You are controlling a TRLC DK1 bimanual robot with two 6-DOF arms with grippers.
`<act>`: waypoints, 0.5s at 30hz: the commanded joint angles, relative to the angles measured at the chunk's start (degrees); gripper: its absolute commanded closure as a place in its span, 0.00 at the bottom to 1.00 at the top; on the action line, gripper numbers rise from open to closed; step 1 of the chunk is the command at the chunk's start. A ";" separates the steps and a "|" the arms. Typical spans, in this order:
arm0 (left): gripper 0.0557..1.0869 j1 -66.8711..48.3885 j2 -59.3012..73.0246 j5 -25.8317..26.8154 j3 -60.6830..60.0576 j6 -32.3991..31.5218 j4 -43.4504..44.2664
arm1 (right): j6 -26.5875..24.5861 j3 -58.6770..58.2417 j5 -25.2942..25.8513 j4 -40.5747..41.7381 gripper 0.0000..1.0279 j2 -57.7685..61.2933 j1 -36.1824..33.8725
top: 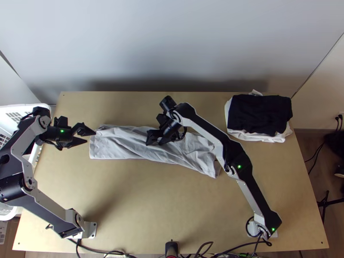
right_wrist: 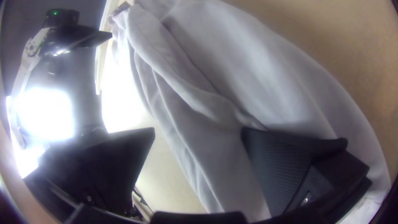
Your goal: Fold the t-shirt
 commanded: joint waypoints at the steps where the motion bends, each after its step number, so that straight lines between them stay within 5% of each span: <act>1: 0.06 0.81 0.93 8.42 -1.01 1.09 -1.82 | -0.13 -0.14 -0.17 -0.12 0.06 1.47 -0.85; 15: 0.06 1.25 4.97 -4.24 -3.12 8.83 2.84 | -0.57 -0.40 -0.17 -0.82 0.06 0.94 -1.82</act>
